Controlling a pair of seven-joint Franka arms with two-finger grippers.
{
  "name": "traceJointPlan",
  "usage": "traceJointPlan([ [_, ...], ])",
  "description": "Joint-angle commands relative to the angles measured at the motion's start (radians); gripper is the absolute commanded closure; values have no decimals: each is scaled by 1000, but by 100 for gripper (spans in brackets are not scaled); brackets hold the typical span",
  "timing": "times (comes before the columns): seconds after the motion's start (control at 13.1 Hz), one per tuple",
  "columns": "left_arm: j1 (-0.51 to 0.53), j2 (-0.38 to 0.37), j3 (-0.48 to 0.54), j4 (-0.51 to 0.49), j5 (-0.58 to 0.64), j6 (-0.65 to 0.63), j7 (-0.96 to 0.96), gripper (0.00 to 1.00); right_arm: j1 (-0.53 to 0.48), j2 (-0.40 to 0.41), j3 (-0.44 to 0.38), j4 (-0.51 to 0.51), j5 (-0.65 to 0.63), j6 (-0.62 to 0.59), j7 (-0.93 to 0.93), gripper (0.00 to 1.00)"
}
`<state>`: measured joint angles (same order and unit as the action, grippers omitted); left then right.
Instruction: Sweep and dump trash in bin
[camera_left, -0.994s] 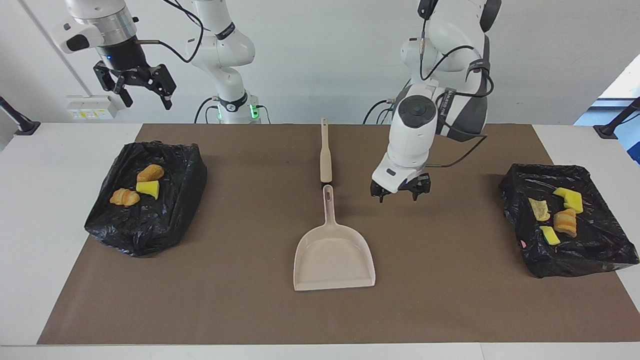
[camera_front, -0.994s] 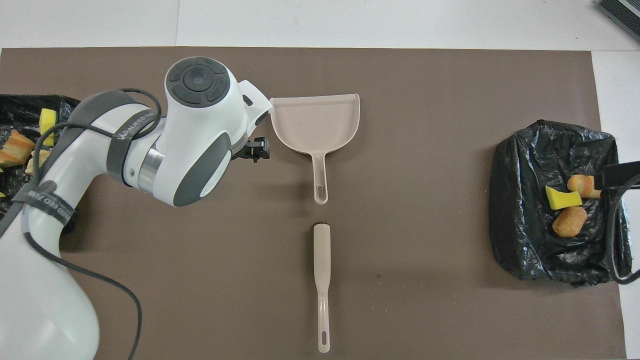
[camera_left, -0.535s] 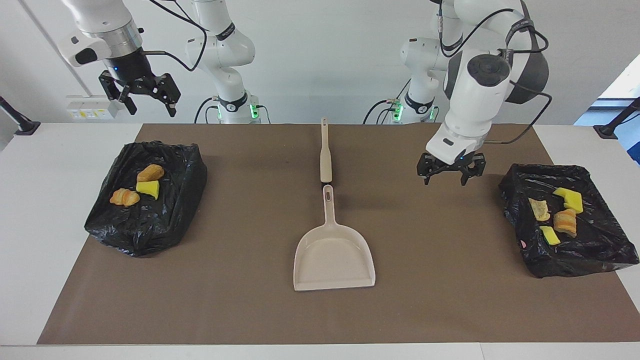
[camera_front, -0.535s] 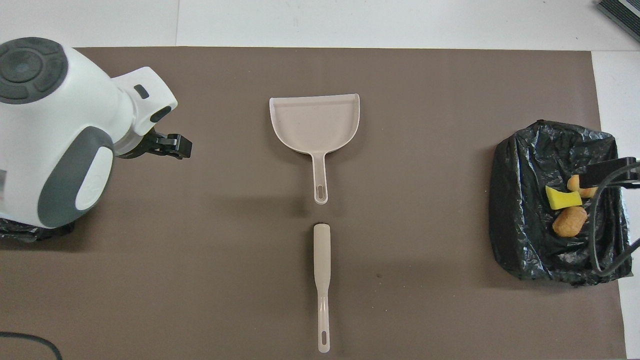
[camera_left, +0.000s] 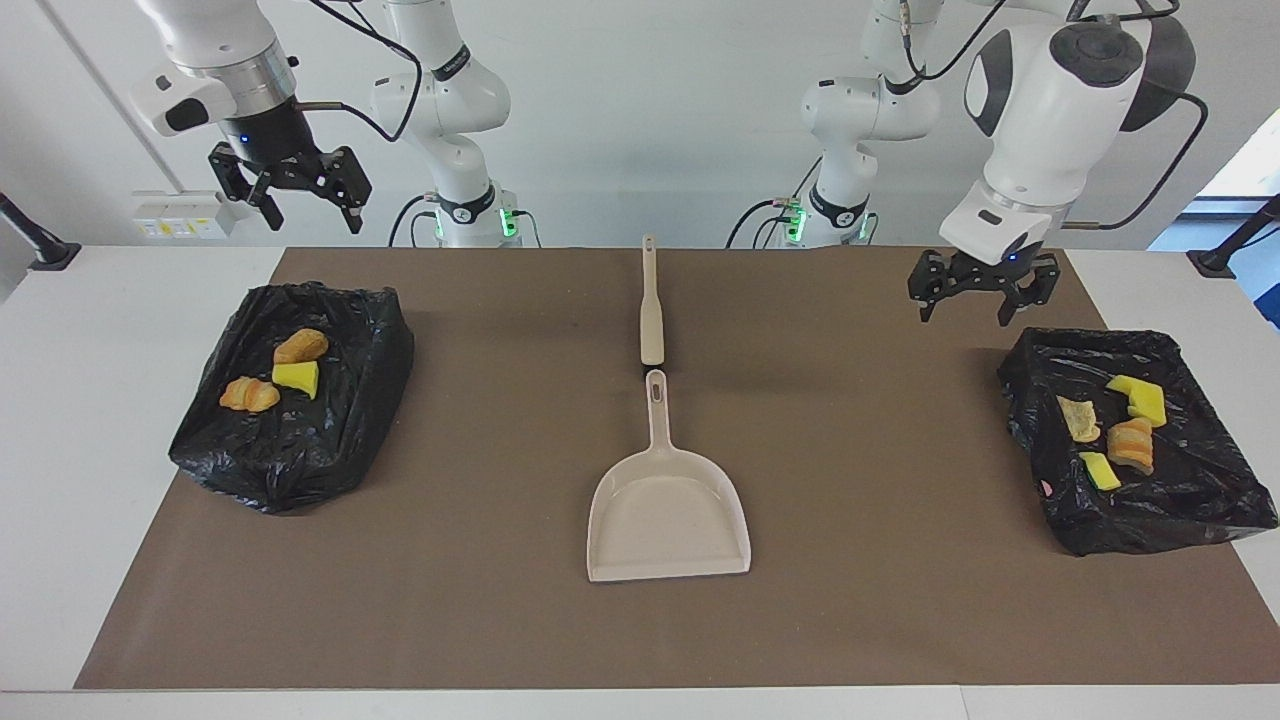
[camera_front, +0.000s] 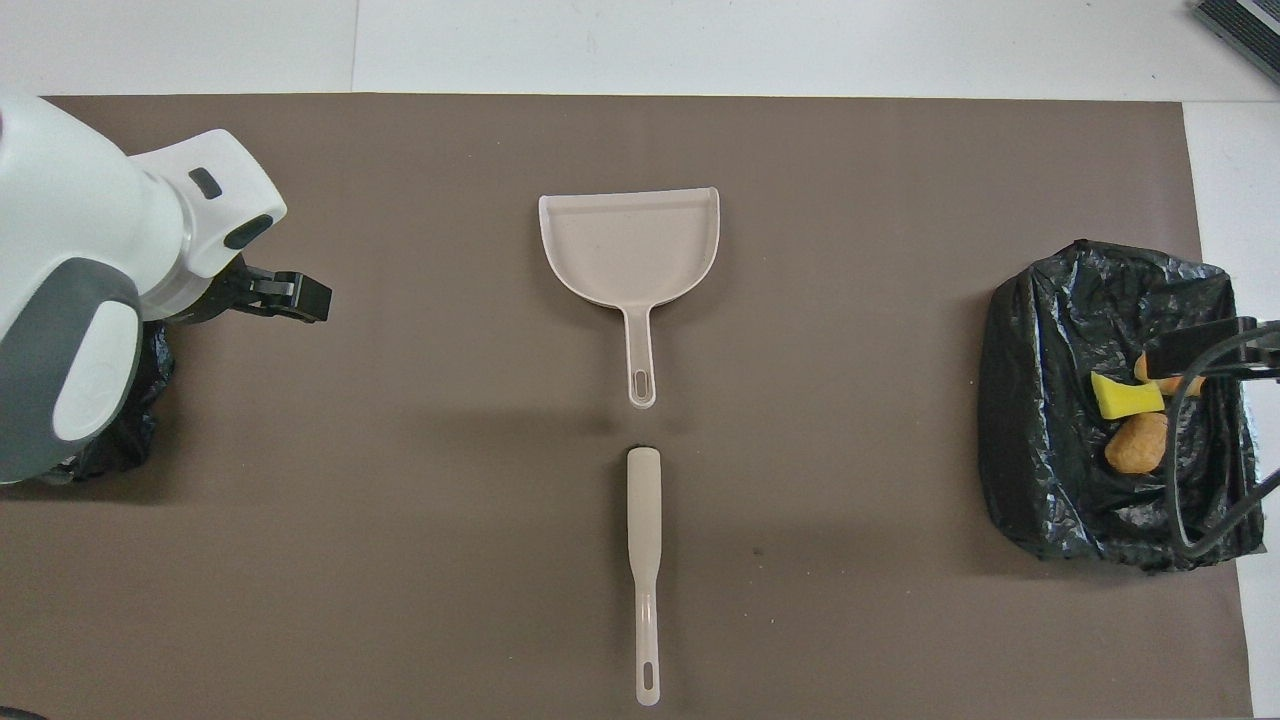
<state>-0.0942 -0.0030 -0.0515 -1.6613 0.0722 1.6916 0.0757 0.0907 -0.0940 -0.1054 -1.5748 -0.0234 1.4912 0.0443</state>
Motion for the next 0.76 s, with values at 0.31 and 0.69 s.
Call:
traceJointPlan([
  [0.31,73,-12,-4,136,-51,-145,111,0,0,-18,-3,-21,8,9,-15,0],
  [0.69,74,-18,-4,181,-82,-202,108,0,1,-20,-2,-24,10,7,-20,0],
])
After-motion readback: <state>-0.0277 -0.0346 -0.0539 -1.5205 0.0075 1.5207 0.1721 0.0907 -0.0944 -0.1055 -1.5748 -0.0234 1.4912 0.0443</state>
